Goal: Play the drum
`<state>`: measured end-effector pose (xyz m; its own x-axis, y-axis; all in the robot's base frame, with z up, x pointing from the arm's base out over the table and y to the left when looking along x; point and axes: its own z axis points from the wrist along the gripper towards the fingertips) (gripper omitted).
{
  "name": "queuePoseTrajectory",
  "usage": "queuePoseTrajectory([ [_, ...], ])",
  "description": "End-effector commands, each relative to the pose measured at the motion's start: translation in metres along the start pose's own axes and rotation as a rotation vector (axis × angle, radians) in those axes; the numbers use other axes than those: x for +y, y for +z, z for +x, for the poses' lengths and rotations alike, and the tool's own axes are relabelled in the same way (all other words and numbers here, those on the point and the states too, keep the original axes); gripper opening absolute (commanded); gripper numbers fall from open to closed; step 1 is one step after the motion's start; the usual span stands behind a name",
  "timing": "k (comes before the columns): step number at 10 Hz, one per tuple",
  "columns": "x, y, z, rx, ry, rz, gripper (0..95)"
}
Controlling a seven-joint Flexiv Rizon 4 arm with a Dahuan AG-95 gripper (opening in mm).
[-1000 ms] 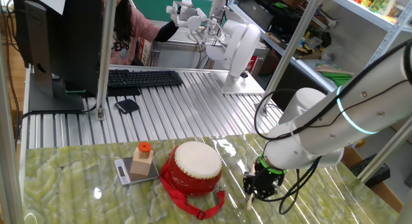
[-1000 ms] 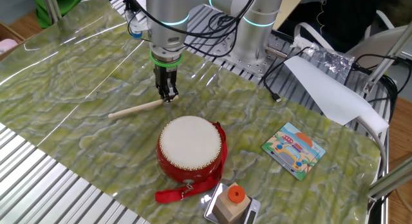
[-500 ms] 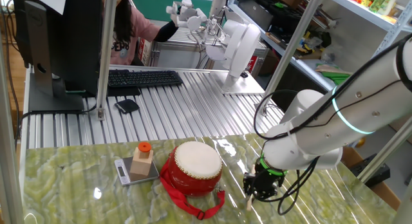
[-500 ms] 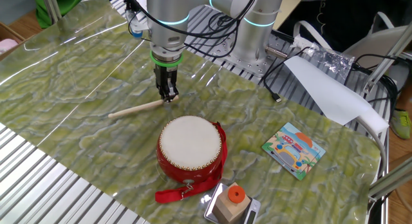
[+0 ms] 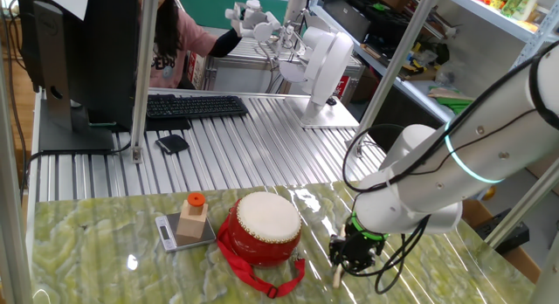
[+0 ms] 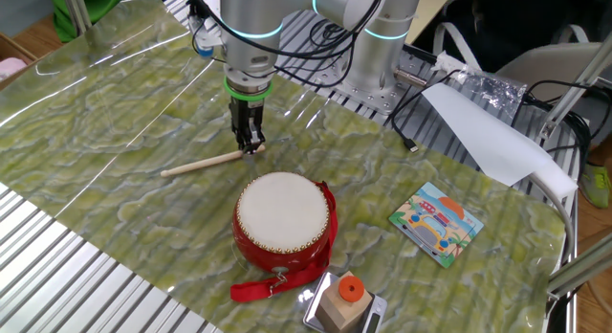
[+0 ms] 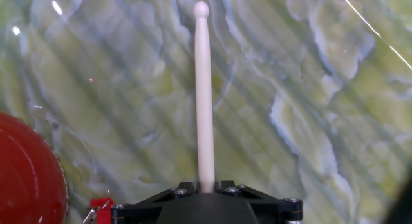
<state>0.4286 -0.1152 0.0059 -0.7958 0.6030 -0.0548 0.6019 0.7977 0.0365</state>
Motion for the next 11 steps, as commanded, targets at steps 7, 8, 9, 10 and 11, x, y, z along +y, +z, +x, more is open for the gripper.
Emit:
queuePoseTrajectory([
  [7, -0.007, -0.014, 0.002, 0.013, -0.058, 0.003, 38.0],
  [8, -0.009, -0.017, 0.002, 0.013, -0.082, 0.002, 19.0],
  [9, -0.01, -0.019, 0.002, 0.012, -0.094, 0.001, 19.0],
  [10, -0.011, -0.022, 0.003, 0.012, -0.133, 0.001, 19.0],
  [11, -0.013, -0.026, 0.004, 0.017, -0.177, -0.004, 19.0],
])
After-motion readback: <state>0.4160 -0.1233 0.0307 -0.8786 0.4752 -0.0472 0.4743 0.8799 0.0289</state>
